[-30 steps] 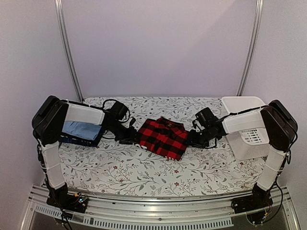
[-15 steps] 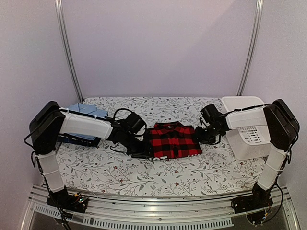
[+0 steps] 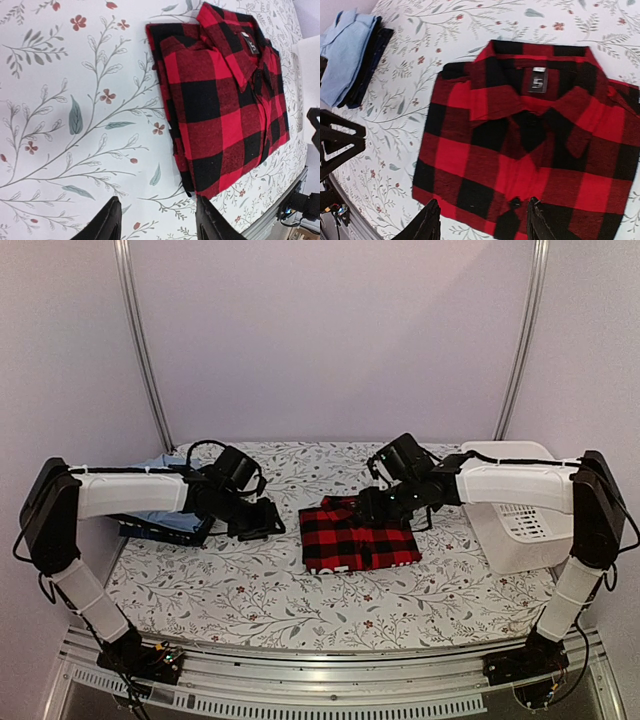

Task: Fold and stack the long sleeve shirts
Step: Rotate the square-folded shirt at the center of the board, then move the square-folded shirt to the center of the board.

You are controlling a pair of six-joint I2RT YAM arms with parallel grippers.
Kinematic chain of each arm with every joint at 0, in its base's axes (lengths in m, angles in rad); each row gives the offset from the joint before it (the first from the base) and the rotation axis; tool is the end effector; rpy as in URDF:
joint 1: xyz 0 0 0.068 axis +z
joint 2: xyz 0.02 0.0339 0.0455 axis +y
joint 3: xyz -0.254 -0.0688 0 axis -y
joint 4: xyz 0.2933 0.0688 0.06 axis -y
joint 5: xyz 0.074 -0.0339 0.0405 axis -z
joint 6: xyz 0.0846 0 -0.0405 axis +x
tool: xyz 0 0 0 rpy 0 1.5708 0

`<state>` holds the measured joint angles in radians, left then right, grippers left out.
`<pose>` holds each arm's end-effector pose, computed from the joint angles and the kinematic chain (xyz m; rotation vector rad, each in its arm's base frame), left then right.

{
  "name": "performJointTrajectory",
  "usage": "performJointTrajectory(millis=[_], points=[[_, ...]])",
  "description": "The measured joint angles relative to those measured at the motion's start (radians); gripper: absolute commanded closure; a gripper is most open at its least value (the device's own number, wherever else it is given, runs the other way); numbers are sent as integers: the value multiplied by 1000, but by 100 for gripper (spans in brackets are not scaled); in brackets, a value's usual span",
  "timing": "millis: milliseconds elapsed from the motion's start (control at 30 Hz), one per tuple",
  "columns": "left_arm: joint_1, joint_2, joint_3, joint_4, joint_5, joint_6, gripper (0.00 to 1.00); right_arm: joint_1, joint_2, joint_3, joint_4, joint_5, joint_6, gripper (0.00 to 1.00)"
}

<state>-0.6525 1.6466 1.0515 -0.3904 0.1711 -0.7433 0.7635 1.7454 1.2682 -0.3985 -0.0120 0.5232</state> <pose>0.3112 -0.2559 0.1209 -0.0531 2.7144 -0.7038 0.3271 0.3145 0.1604 -0.3093 2.5159 0.5630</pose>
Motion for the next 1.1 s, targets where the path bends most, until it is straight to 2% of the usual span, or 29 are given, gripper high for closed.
performJointTrajectory(millis=[167,433,633,900,1100], points=[[59,-51,-18,-18,-2,19,49,83,116,103,66,-98,13,46],[107,-143,-42,-46,-5,54,49,97,349,234,179,-296,37,48],[154,-198,-79,-65,-8,71,49,118,456,289,264,-384,62,48],[169,-214,-86,-80,-5,87,49,129,541,317,332,-418,100,48],[169,-214,-86,-81,-5,89,49,111,547,279,386,-417,120,48]])
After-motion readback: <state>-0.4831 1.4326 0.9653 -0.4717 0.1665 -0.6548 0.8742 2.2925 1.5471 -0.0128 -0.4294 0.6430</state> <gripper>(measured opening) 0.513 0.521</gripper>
